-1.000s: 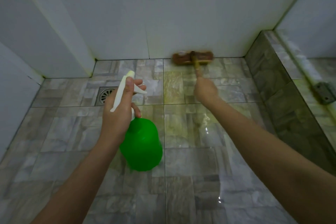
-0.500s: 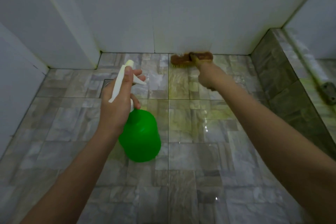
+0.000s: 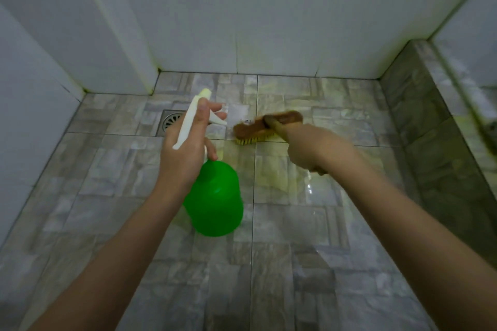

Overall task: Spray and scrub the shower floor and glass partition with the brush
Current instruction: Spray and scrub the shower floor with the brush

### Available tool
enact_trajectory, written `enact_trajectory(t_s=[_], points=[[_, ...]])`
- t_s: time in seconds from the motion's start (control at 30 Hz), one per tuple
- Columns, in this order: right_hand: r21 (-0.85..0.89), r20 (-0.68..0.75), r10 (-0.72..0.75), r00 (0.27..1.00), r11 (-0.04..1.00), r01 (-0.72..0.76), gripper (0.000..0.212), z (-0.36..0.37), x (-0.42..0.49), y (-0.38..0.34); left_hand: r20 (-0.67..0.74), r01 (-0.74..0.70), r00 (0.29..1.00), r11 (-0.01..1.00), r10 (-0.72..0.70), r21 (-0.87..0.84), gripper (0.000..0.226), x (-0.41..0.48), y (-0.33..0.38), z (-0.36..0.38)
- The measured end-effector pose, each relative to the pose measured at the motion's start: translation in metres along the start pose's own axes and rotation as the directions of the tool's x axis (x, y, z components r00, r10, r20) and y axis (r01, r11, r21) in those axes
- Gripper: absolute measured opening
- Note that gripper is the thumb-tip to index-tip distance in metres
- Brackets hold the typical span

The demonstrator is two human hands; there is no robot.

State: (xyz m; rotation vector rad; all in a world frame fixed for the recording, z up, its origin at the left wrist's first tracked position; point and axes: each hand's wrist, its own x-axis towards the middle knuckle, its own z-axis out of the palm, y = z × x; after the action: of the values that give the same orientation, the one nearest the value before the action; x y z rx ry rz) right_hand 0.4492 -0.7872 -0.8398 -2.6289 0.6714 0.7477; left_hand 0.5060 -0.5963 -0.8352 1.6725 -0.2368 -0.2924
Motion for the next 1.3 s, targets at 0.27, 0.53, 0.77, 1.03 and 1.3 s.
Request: enact_trajectory(t_s=[0.27,0.53,0.77,1.03,1.3], points=[[-0.028,-0.174,-0.009,0.985,1.000,0.004,0.085,-0.024,0.046,0.021,-0.011,-0.009,1.000,1.000,0.010,0.021,0.032,-0.004,0.003,-0.006],[-0.180,-0.220,0.035,0.975,0.981,-0.076,0.080,0.039,0.008,0.010,-0.025,0.009,1.000,1.000,-0.009,0.017,0.033,-0.005,-0.001,-0.008],[0.178,-0.120,0.108,0.987,0.980,-0.086,0.092,0.043,0.023,0.041,-0.020,-0.018,1.000,1.000,0.017,-0.026,0.035,-0.004,0.001,-0.012],[0.020,-0.240,0.071,0.968,0.997,-0.068,0.074,0.066,0.053,0.047,-0.019,-0.021,1.000,1.000,0.021,0.018,0.030,-0.001,-0.010,-0.012],[0.128,-0.274,0.122,0.954,0.988,-0.089,0.069,0.018,0.103,0.036,-0.007,-0.014,1.000,1.000,0.014,0.009,0.031,-0.005,-0.004,-0.007]])
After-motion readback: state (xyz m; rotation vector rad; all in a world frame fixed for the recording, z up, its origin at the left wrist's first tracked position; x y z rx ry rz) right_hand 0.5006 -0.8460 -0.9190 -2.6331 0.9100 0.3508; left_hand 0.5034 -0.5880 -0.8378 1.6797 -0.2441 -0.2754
